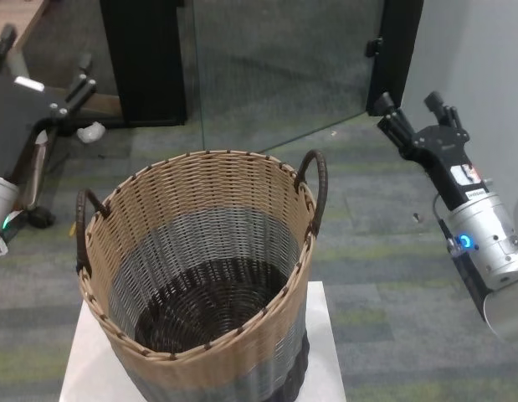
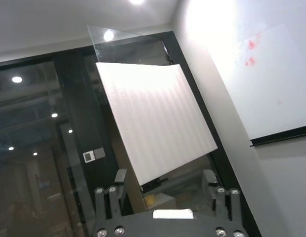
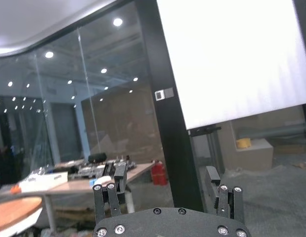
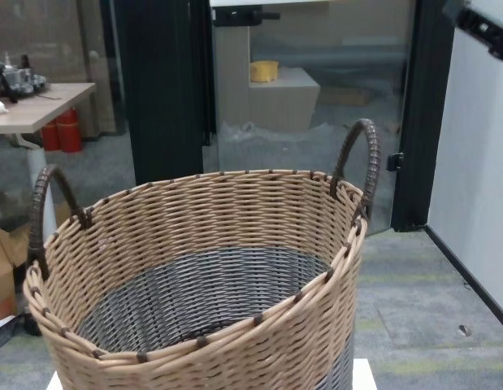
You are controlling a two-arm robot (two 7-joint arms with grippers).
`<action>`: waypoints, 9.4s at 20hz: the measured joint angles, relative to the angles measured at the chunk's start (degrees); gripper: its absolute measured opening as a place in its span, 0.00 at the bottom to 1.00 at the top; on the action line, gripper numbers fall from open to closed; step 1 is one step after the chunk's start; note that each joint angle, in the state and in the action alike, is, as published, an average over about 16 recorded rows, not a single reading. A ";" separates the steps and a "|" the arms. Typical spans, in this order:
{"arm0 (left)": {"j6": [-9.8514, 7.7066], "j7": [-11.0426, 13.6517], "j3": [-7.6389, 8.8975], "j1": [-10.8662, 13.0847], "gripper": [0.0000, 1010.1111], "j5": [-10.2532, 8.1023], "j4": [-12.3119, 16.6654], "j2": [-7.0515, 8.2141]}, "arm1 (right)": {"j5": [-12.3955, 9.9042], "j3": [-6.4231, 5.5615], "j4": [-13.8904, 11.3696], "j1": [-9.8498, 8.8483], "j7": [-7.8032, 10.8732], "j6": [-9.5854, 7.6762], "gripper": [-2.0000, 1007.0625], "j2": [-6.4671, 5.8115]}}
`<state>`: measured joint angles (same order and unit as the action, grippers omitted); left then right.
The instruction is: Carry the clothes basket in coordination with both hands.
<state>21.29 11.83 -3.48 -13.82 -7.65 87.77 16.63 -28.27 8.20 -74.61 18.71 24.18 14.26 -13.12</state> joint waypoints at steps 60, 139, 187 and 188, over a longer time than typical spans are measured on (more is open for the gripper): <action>2.20 -0.16 -0.05 -0.18 0.99 0.94 0.09 -0.05 | -1.29 -1.14 -1.15 -0.73 -0.49 1.72 0.99 0.74; 0.51 4.46 -1.12 -0.32 0.99 -2.20 -0.09 0.01 | -0.15 -0.13 -0.06 -0.42 -1.18 -0.53 0.99 0.25; -2.16 14.72 -8.37 -1.56 0.99 -12.39 -25.63 -2.13 | 2.21 3.47 27.00 5.02 2.20 -3.84 0.99 3.76; -2.13 14.73 -8.35 -1.57 0.99 -12.40 -25.62 -2.14 | 2.21 3.48 26.97 5.02 2.14 -3.85 0.99 3.75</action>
<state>19.16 26.56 -11.83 -15.39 -20.04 62.15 14.49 -26.06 11.68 -47.64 23.73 26.33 10.41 -9.37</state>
